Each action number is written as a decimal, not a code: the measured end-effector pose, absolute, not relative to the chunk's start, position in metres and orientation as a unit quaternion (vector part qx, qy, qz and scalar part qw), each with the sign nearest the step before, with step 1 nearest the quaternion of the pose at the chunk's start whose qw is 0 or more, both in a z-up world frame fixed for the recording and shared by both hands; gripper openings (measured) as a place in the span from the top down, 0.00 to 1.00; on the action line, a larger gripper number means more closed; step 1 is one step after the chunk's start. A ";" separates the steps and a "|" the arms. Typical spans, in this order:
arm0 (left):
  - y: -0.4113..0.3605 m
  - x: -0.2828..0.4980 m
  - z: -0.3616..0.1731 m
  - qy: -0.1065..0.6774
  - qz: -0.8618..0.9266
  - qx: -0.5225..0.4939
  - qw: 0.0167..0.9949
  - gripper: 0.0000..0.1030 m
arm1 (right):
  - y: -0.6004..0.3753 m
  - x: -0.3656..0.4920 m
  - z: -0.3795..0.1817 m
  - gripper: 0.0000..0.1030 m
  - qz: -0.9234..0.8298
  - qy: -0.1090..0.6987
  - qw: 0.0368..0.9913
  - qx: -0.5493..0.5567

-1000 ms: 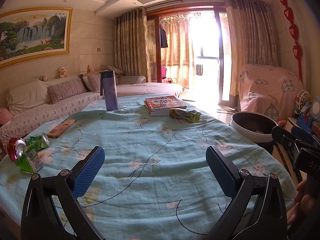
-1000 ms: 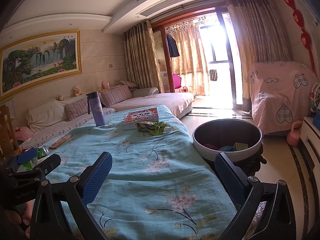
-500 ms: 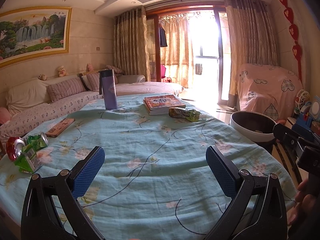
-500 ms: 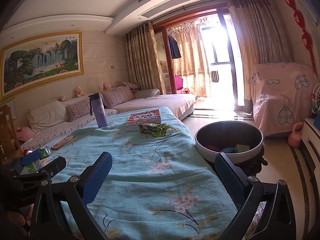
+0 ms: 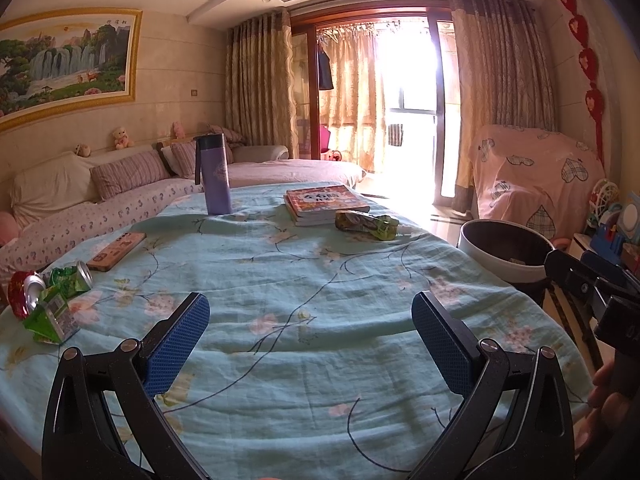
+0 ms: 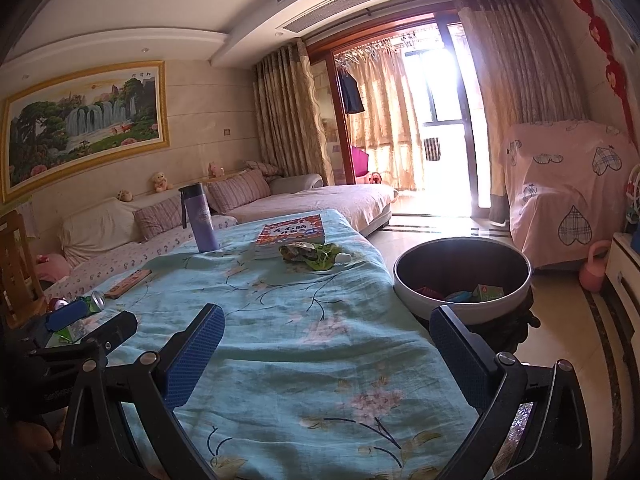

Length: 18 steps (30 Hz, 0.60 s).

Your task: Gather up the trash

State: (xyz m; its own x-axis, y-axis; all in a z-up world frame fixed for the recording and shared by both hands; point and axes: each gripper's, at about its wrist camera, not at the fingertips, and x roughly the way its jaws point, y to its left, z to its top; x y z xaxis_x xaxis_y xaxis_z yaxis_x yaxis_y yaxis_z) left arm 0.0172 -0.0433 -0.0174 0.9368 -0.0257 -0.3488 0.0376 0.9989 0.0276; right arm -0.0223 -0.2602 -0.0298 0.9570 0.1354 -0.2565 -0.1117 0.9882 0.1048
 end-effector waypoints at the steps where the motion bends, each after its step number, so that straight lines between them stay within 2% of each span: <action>1: -0.043 0.017 -0.018 0.177 -0.016 0.017 0.984 0.00 | -0.261 -0.022 -0.030 0.00 0.063 0.133 0.988 0.045; 18: -0.044 0.023 -0.021 0.184 -0.023 0.015 0.983 0.00 | -0.262 -0.018 -0.029 0.00 0.065 0.142 0.986 0.051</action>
